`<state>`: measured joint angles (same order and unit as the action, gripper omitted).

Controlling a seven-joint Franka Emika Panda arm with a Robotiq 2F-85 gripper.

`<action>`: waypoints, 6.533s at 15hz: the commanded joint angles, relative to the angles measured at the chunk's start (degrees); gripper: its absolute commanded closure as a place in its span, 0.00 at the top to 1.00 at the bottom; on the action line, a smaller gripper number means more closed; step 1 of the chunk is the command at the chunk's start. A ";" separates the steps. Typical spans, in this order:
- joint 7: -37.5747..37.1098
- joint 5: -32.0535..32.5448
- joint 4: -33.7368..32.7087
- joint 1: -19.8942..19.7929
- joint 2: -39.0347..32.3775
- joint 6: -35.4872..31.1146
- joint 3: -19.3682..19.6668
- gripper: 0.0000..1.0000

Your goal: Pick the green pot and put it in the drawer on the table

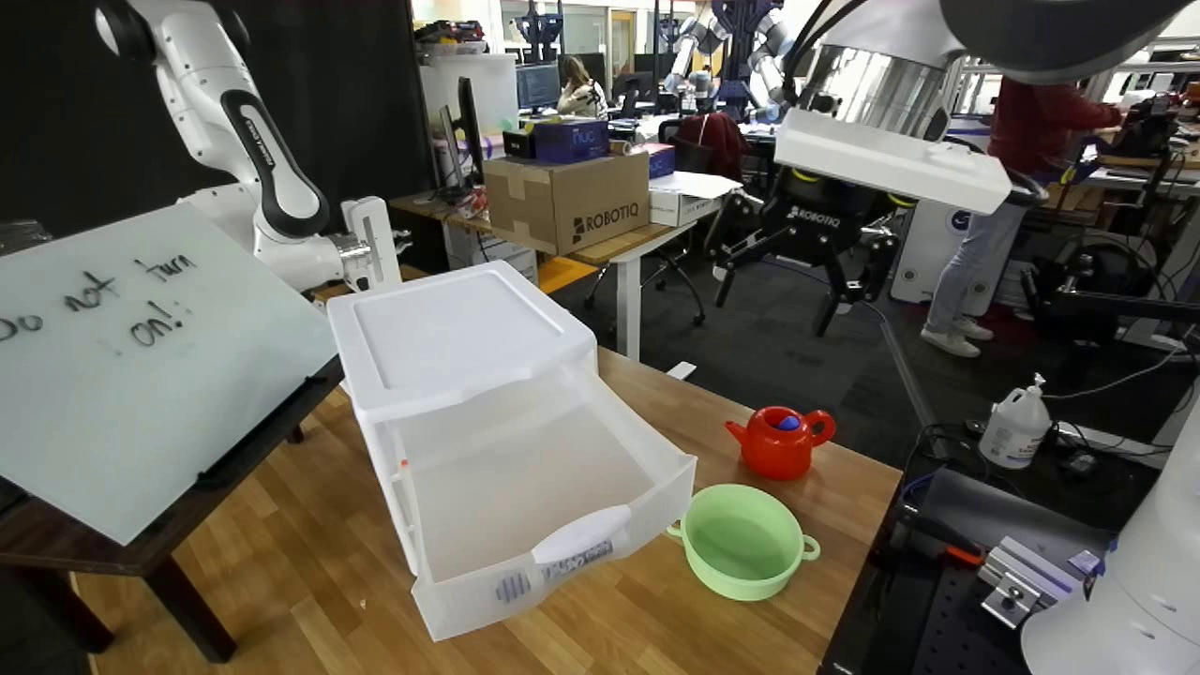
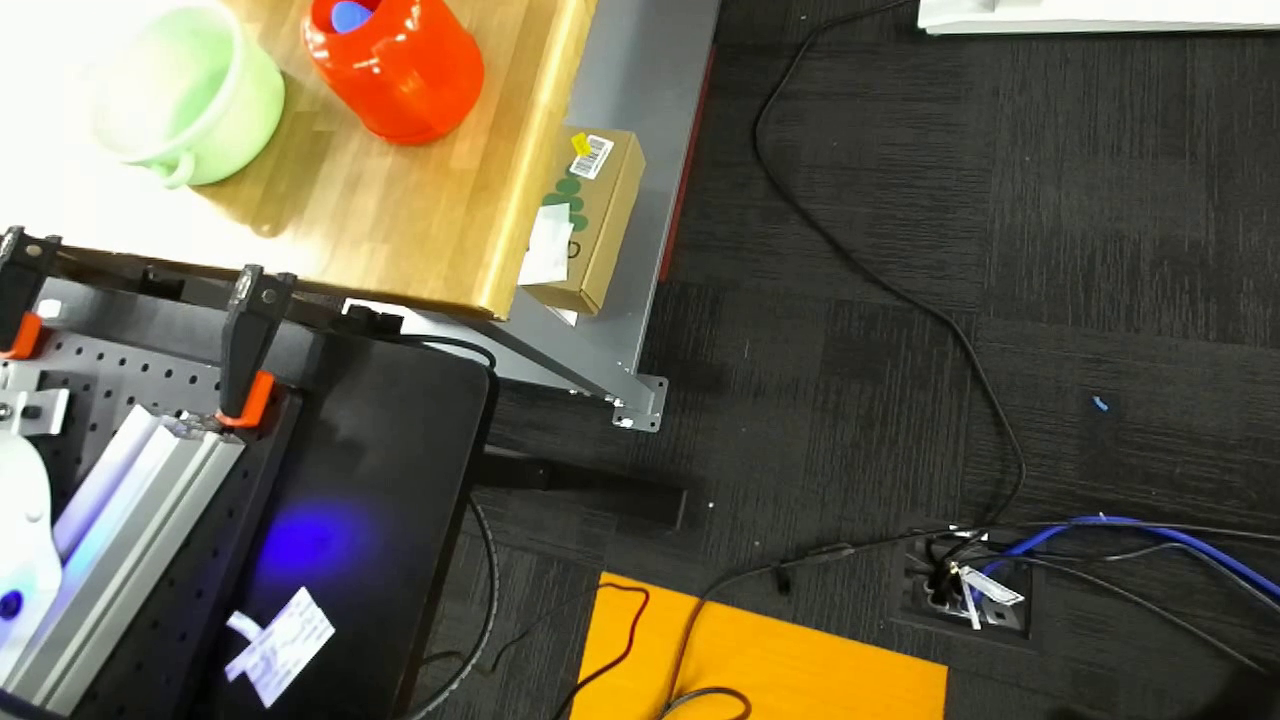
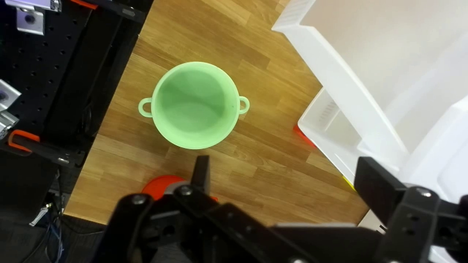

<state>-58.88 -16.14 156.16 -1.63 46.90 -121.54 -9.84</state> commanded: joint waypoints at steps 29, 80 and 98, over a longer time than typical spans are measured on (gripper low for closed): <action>-6.04 1.29 -6.63 -6.01 -26.46 -5.00 7.58 1.00; 2.23 6.20 -37.52 4.80 -76.53 13.40 12.35 1.00; 3.54 -15.14 -34.15 0.50 -78.42 -4.14 13.06 1.00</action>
<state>-55.84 -26.45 119.34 -0.17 -32.03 -120.32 4.41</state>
